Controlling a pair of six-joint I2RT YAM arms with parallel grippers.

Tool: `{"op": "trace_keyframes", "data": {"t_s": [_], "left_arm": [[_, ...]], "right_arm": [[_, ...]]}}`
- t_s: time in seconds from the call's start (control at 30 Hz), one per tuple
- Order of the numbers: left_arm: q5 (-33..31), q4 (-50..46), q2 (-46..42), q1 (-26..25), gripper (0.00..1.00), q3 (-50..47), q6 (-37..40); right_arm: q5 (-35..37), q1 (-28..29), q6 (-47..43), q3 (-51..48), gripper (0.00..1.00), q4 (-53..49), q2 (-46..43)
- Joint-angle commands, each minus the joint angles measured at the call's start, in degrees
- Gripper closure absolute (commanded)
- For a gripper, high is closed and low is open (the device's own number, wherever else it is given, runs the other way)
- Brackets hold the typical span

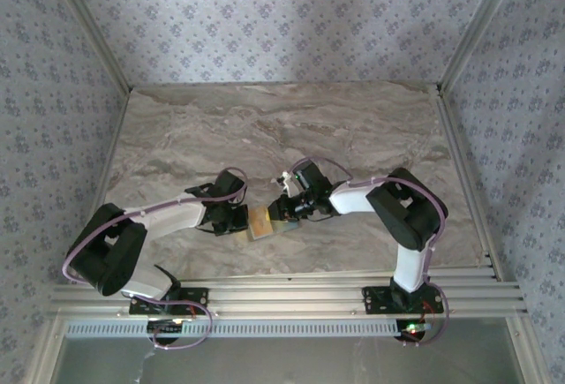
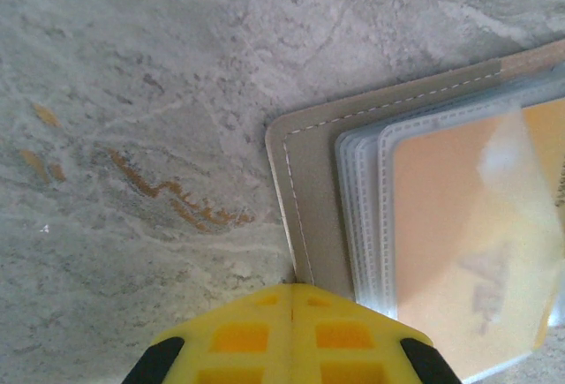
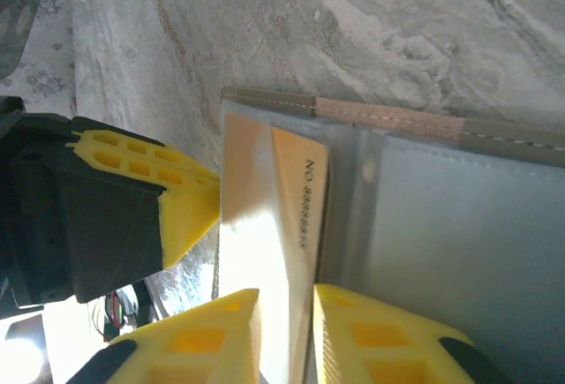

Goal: Put the credit cards into the card holder
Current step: Insert the credit card into the card slot, then close the card holder at the center of the table.

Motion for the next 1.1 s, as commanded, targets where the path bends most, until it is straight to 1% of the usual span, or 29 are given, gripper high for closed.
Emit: {"op": "trace_keyframes", "data": {"t_s": [0.0, 0.07, 0.1, 0.3, 0.53, 0.57, 0.67, 0.8, 0.9, 1.07], "left_arm": [[-0.27, 3.55, 1.97, -0.64, 1.00, -1.02, -0.34], [-0.20, 3.55, 1.97, -0.56, 1.00, -1.14, -0.35], [-0.18, 3.58, 1.97, -0.45, 1.00, -1.15, -0.31], [0.08, 3.72, 1.95, -0.14, 1.00, -1.24, -0.06], [0.61, 4.08, 2.21, 0.31, 1.00, -1.23, 0.30], [0.70, 4.16, 2.13, 0.36, 1.00, -1.24, 0.39], [0.88, 4.25, 1.98, 0.41, 1.00, -1.34, 0.64], [1.05, 4.37, 1.87, 0.44, 1.00, -1.33, 1.22], [1.22, 4.42, 2.20, 0.52, 1.00, -1.33, 1.44], [1.14, 4.69, 2.28, 0.47, 1.00, -1.51, 1.46]], "right_arm": [[1.26, 0.25, -1.47, 1.64, 0.71, -4.53, -1.99], [1.57, 0.21, -1.42, 2.00, 0.67, -5.75, -2.52], [1.71, 0.23, -3.40, 2.28, 0.65, -6.52, -2.86], [3.27, 0.25, -6.02, 3.43, 0.52, -11.47, -5.23], [6.95, 0.07, -11.06, 5.98, 0.47, -20.16, -10.10], [8.12, -0.05, -11.98, 6.36, 0.46, -21.87, -11.06], [15.33, -0.15, -15.23, 8.24, 0.44, -28.32, -13.35], [25.15, -0.32, -17.82, 10.27, 0.33, -35.36, -14.79], [30.56, -0.49, -18.80, 11.36, 0.31, -38.85, -14.06], [34.41, 1.14, -17.91, 12.56, 0.30, -40.11, -11.69]]}}
